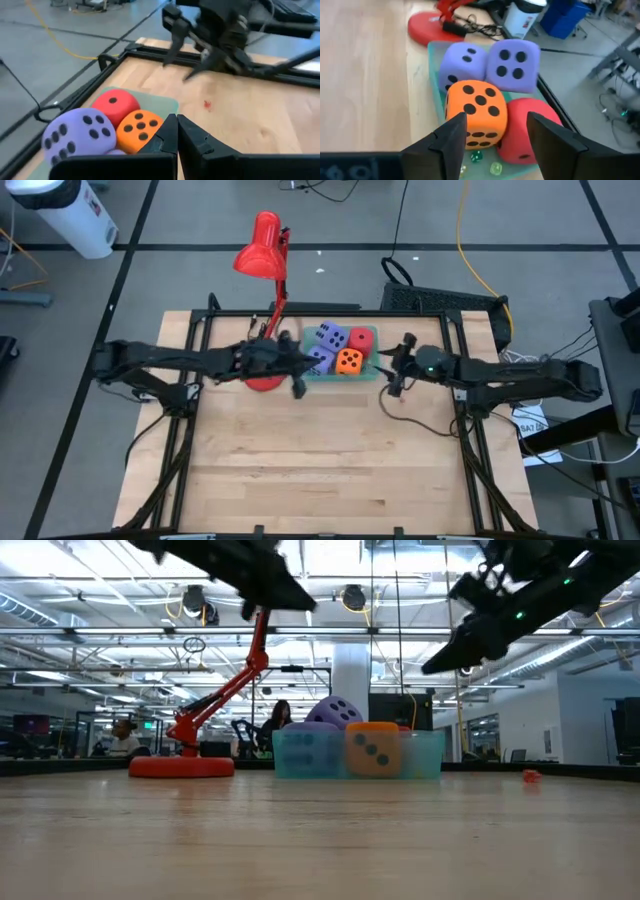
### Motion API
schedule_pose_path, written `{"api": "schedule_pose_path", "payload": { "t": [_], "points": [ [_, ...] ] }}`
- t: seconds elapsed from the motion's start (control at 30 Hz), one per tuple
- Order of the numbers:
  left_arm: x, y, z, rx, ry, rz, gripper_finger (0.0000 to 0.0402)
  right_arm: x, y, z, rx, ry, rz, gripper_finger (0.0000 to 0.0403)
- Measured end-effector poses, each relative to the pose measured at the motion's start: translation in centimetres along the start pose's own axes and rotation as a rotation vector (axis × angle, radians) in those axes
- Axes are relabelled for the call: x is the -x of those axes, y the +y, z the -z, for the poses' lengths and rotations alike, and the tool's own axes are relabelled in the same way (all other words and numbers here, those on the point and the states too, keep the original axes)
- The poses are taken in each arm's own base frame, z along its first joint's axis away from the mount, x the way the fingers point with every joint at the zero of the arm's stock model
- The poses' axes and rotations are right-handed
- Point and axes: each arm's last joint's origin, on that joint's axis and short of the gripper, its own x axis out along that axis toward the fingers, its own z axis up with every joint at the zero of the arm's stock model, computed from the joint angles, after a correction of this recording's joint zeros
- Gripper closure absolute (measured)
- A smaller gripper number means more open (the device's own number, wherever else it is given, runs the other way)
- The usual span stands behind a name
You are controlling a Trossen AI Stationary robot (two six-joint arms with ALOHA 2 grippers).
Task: Pick & Place Dice
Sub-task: Put the red small die into the green bin
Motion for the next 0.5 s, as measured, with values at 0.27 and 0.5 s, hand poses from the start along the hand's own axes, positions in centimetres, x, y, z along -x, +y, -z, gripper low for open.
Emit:
{"api": "schedule_pose_path", "payload": {
  "t": [0.27, 0.5],
  "points": [
    [8.7, 0.8, 2.7, -0.031, -0.168, -0.013, 0.0400, 5.2, -1.2, -0.8, -0.236, -0.124, -0.070, 0.0229],
    [11.9, 1.6, 8.1, -0.002, -0.192, 0.018, 0.0400, 7.6, -1.7, -0.1, -0.406, 0.015, -0.183, 0.0254]
  ]
}}
